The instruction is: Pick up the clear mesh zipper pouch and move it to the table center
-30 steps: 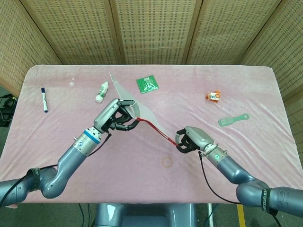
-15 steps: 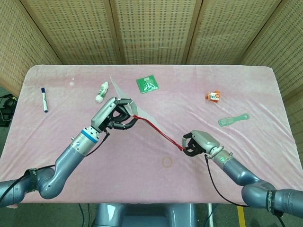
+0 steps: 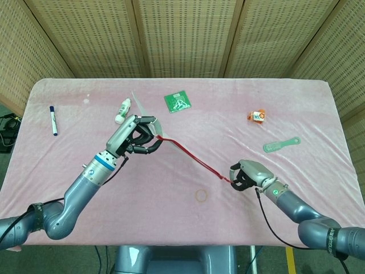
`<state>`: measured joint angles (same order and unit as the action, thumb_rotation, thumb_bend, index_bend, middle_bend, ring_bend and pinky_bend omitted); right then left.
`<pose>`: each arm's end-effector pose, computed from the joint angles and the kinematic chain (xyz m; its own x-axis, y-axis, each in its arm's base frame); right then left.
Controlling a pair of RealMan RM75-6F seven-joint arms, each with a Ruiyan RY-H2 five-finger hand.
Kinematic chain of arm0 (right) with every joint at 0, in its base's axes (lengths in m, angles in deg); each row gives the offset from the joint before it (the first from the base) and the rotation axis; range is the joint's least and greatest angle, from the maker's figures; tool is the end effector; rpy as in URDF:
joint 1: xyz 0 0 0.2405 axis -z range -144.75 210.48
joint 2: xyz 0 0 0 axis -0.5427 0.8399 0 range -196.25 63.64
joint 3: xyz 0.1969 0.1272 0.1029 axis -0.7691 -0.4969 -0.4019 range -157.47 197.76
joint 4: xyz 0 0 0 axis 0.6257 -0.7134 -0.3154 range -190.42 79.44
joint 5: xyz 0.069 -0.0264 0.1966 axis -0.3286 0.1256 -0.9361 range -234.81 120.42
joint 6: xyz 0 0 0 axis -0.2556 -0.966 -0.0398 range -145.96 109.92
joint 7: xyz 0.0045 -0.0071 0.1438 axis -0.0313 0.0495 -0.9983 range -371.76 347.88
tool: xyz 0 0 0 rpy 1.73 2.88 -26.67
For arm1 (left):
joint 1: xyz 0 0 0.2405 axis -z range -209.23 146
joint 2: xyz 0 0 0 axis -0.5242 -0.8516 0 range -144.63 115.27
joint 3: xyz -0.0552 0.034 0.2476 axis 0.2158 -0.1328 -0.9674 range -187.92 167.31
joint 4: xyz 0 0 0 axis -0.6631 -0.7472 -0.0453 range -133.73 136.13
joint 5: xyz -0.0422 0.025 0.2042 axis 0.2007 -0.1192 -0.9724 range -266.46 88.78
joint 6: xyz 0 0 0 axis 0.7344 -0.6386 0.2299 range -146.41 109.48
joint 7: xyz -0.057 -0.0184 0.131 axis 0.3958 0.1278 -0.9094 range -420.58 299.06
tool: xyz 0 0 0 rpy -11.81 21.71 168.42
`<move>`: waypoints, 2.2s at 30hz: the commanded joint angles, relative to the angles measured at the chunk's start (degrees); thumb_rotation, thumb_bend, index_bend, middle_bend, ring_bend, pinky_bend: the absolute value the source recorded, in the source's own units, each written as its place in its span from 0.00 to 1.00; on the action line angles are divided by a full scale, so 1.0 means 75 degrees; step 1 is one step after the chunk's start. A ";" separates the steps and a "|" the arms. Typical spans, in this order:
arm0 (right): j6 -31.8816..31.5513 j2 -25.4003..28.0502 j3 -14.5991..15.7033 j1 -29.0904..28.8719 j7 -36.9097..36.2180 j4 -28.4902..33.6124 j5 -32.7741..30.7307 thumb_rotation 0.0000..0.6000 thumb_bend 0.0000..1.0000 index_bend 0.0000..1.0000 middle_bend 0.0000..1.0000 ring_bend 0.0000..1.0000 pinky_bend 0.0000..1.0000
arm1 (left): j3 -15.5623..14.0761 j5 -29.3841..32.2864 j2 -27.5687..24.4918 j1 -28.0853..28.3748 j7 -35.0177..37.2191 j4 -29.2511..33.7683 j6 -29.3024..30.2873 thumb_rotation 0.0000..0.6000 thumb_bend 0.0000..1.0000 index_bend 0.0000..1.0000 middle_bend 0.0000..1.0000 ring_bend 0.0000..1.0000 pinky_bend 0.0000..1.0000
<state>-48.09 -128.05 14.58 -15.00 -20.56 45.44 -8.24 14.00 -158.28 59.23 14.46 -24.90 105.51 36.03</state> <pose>-0.1818 -0.3306 0.0623 0.0611 -0.6922 0.7192 -0.9978 -0.0236 0.0620 -0.0324 0.3526 0.0877 -0.4529 0.5043 0.7352 0.7029 -0.3053 0.6424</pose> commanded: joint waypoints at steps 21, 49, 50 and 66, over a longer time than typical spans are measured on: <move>0.0046 0.0017 0.0148 0.0065 0.0026 -0.0183 0.0003 1.00 0.80 0.80 0.99 0.96 1.00 | -0.0037 -0.0002 0.0077 -0.0029 0.0165 -0.0128 -0.0006 1.00 0.71 0.87 1.00 0.83 1.00; -0.0972 0.0132 0.0036 0.0623 0.0091 -0.0046 0.0679 1.00 0.00 0.00 0.96 0.95 1.00 | -0.0438 -0.0636 -0.0461 -0.0379 -0.0081 0.0070 0.0114 1.00 0.00 0.00 0.96 0.83 0.99; -0.1068 0.0153 0.0045 0.0664 0.0143 -0.0033 0.0774 1.00 0.00 0.00 0.94 0.94 1.00 | -0.0466 -0.0661 -0.0498 -0.0442 -0.0109 0.0078 0.0194 1.00 0.00 0.00 0.95 0.82 0.99; -0.5908 -0.0194 0.0505 0.3124 0.1356 -0.0654 0.3921 1.00 0.00 0.00 0.00 0.00 0.00 | -0.2167 -0.0462 -0.2102 -0.2934 -0.5037 0.0756 0.2814 1.00 0.00 0.00 0.00 0.00 0.00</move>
<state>-85.53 -127.81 16.66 3.65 -15.15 43.56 16.71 2.59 -163.79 47.38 -1.31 -52.44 107.67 51.28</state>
